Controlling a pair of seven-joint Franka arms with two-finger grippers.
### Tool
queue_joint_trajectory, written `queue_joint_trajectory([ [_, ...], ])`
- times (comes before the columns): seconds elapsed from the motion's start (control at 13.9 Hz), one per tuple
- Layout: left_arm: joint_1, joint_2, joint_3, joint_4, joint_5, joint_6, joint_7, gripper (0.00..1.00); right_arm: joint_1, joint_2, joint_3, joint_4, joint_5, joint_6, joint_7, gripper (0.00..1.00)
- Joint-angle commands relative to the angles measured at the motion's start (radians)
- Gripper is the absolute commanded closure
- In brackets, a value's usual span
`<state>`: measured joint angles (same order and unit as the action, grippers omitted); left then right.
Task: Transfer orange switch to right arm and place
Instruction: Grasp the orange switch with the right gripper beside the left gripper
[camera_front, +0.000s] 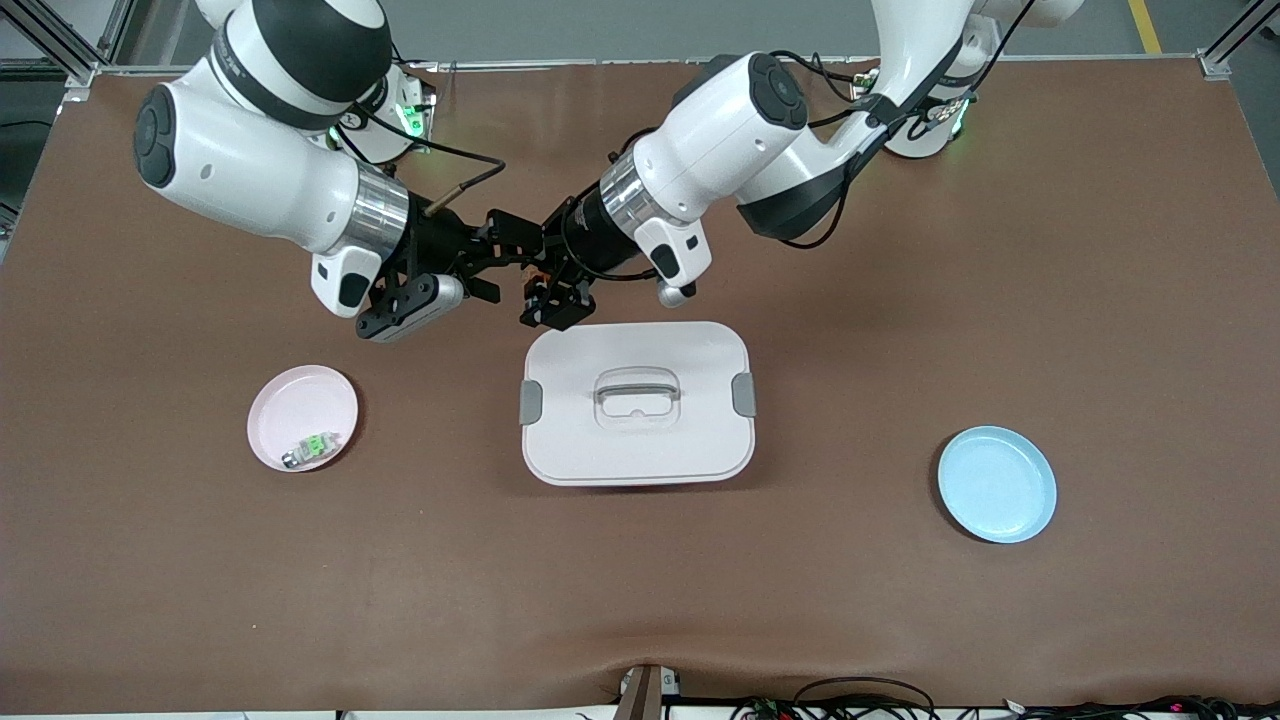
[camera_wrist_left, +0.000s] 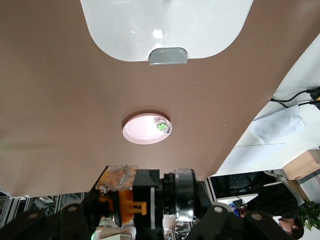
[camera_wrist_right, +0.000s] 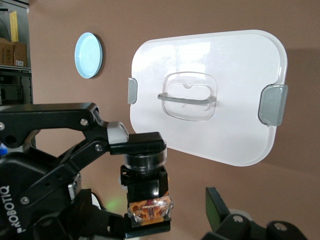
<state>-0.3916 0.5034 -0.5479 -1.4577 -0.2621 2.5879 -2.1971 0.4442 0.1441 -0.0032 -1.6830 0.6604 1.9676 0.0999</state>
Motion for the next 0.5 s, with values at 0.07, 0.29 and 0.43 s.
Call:
queue_joint_trajectory([
  [0.07, -0.009, -0.006, 0.0, -0.003, 0.015, 0.003, 0.003, 0.82, 0.019, 0.028, -0.012, 0.022, 0.022, 0.025, -0.002, 0.0],
  [0.29, -0.007, -0.012, 0.0, -0.003, 0.015, 0.003, 0.003, 0.82, 0.024, 0.028, -0.012, 0.02, 0.021, 0.03, -0.011, 0.0],
  [0.43, -0.007, -0.013, 0.0, -0.003, 0.015, 0.003, 0.003, 0.82, 0.022, 0.028, -0.012, 0.02, 0.018, 0.031, -0.012, 0.03],
])
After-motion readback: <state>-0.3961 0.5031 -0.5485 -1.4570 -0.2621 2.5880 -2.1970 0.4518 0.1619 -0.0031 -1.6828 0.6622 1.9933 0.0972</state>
